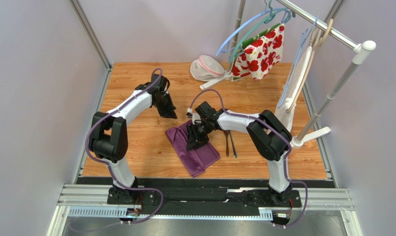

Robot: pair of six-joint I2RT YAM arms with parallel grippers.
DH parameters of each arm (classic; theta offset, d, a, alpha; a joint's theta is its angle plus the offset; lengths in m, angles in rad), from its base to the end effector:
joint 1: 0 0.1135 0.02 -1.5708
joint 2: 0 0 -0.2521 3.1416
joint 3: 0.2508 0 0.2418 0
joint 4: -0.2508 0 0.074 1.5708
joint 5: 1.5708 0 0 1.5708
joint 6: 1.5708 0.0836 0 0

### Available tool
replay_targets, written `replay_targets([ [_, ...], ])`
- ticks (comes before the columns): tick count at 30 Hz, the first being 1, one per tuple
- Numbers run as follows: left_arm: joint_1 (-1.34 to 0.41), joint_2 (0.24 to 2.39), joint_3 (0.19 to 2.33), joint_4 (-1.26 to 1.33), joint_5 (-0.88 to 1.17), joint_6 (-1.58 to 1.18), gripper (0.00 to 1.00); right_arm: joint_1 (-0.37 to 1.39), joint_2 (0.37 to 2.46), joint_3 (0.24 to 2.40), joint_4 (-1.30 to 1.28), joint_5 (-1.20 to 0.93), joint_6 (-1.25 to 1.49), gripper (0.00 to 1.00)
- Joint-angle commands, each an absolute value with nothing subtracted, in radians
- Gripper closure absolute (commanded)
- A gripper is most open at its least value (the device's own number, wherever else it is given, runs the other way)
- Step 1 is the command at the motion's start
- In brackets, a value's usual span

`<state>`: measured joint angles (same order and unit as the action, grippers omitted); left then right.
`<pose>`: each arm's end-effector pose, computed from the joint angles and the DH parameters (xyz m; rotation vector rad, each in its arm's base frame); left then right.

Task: Fold the napkin into a case and place the utensils inside
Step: Fold the 2/3-rectangle-folded napkin at the center of the board.

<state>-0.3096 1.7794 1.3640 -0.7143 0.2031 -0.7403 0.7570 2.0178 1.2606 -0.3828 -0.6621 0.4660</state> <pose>0.3542 -0.1310 0.1796 -0.5371 2.7555 -0.5628 0.2546 0.3113 0.0964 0.6300 -2.8101 -1.1689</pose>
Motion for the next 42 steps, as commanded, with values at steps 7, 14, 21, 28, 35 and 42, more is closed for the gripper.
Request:
replay_targets([
  [7,-0.360,1.704,1.258,-0.683,0.247,-0.704,0.96,0.729,1.832,1.329,-0.617,-0.381,0.356,0.49],
  [14,-0.390,1.706,1.207,-0.681,0.190,-0.762,1.00,0.712,1.819,1.253,-0.569,-0.351,0.383,0.72],
  [21,-0.422,1.703,1.187,-0.709,0.137,-0.807,1.00,0.696,1.882,1.204,-0.466,-0.380,0.434,1.00],
  [28,-0.430,1.718,1.181,-0.712,0.129,-0.811,1.00,0.696,1.922,1.197,-0.445,-0.364,0.434,1.00],
  [35,-0.430,1.776,1.215,-0.733,0.140,-0.827,1.00,0.696,1.922,1.189,-0.437,-0.362,0.439,1.00],
  [42,-0.430,1.683,1.167,-0.733,0.117,-0.819,1.00,0.696,1.924,1.181,-0.439,-0.365,0.436,1.00],
])
